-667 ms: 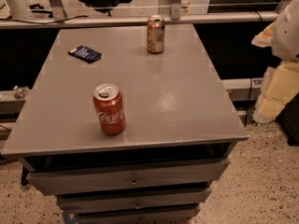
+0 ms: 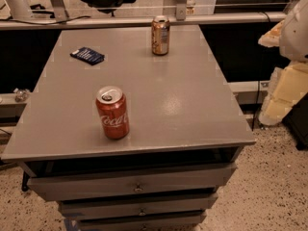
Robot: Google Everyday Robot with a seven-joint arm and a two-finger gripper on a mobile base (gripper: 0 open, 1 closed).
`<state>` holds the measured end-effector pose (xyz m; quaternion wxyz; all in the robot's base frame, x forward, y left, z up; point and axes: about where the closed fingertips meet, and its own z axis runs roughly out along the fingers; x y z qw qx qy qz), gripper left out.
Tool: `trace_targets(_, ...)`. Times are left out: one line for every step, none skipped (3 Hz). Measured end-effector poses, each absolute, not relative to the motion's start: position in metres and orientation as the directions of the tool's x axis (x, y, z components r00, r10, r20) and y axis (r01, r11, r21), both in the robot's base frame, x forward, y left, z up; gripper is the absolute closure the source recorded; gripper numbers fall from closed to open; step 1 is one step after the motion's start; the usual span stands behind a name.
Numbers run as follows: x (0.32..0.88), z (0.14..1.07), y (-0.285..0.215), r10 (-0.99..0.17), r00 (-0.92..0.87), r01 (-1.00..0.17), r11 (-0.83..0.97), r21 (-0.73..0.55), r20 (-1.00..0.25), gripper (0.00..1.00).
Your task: Move orange can near coke can
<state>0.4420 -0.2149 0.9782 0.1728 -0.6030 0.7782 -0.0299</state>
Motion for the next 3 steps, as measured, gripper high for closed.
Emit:
trace_targets(0.463,0.972,-0.208,-0.923,-0.213,-0.919,0.300,-0.256,-0.320,0.00)
trace_targets(0.495,0.954,-0.192,-0.884,-0.203,-0.904,0.335,-0.265,-0.422,0.00)
trace_targets(0.536,0.936,-0.176,-0.822,-0.199,-0.880,0.389,-0.271,-0.534,0.00)
